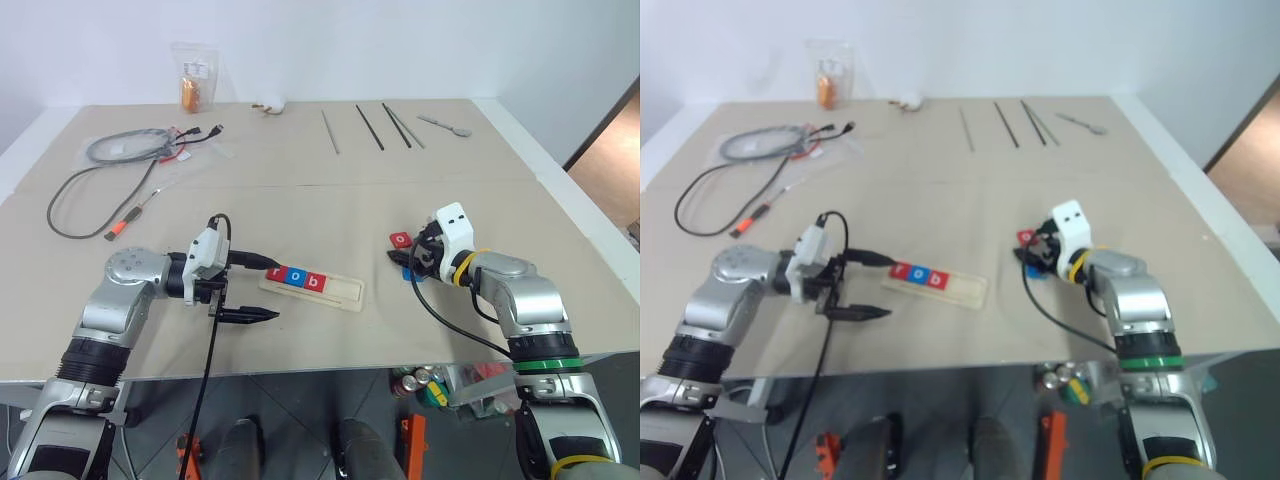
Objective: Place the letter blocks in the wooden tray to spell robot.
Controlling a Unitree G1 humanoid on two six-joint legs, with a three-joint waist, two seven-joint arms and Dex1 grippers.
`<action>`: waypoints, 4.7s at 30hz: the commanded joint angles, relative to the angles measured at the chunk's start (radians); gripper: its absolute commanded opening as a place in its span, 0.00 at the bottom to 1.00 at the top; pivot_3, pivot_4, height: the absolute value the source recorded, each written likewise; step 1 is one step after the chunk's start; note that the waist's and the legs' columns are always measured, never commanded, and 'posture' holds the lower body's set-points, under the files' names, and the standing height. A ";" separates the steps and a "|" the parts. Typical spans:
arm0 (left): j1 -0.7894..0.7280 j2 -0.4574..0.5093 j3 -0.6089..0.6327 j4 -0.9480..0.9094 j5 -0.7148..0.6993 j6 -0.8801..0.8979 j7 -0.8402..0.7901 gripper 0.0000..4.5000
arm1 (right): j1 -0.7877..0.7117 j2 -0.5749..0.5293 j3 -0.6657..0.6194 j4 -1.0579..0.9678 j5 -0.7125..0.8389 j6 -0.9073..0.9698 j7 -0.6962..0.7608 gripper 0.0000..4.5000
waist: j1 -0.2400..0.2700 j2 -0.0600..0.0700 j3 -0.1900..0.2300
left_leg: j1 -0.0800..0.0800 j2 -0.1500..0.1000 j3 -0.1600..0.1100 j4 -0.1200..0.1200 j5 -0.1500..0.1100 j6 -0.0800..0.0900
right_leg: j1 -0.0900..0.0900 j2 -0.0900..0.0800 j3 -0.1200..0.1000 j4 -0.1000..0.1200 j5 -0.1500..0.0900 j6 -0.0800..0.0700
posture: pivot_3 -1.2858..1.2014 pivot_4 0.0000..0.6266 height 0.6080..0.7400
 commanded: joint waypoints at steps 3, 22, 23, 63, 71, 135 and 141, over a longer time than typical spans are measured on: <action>-0.008 -0.001 0.017 -0.011 -0.012 -0.013 0.002 1.00 | -0.048 0.002 -0.022 0.046 -0.005 -0.034 -0.026 0.29 | 0.000 0.000 0.000 | 0.000 0.000 0.000 0.000 0.000 0.000 | 0.000 0.000 0.000 0.000 0.000 0.000 | 0.52 0.24 1.00; 0.014 -0.001 0.019 -0.024 -0.011 -0.016 0.009 1.00 | 0.148 -0.245 -0.107 -0.411 0.219 0.114 0.270 0.26 | 0.006 0.000 0.000 | -0.001 0.000 0.000 -0.001 0.000 0.000 | 0.000 -0.001 0.000 0.000 -0.002 0.001 | 0.52 0.24 1.00; 0.015 -0.003 0.018 -0.023 -0.011 -0.017 0.009 1.00 | 0.172 -0.260 -0.123 -0.444 0.238 0.129 0.277 0.26 | 0.007 0.000 0.000 | -0.001 0.000 0.000 -0.001 0.000 0.000 | 0.000 -0.001 0.000 0.000 -0.002 0.001 | 0.52 0.24 1.00; -0.020 -0.046 -0.018 0.027 0.002 -0.016 -0.033 1.00 | 0.453 -0.043 -0.174 -0.974 0.462 0.669 -0.222 0.26 | 0.002 -0.001 0.000 | 0.000 0.000 0.000 0.002 0.000 0.001 | 0.000 -0.001 0.001 -0.001 0.000 -0.001 | 0.52 0.24 1.00; -0.051 -0.069 -0.036 0.072 0.008 -0.030 -0.058 1.00 | 0.444 0.023 -0.203 -1.020 0.423 0.762 -0.349 0.26 | 0.002 -0.001 -0.001 | 0.000 0.000 0.000 0.002 0.000 0.001 | 0.000 0.000 0.001 -0.001 0.001 -0.002 | 0.52 0.24 1.00; 0.076 0.086 0.087 -0.133 -0.046 0.079 0.027 1.00 | 0.073 -0.378 0.056 0.111 0.126 -0.349 0.753 0.99 | 0.001 -0.004 -0.001 | 0.000 -0.002 -0.001 -0.001 -0.003 -0.001 | -0.001 0.000 0.004 -0.003 -0.003 0.001 | 0.52 0.24 1.00; 0.091 0.096 0.085 -0.154 -0.054 0.092 0.038 1.00 | 0.098 -0.409 0.024 0.101 0.144 -0.345 0.772 0.99 | 0.001 -0.004 -0.001 | 0.001 -0.002 0.000 0.000 -0.003 -0.001 | 0.000 0.000 0.004 -0.003 -0.001 0.000 | 0.52 0.24 1.00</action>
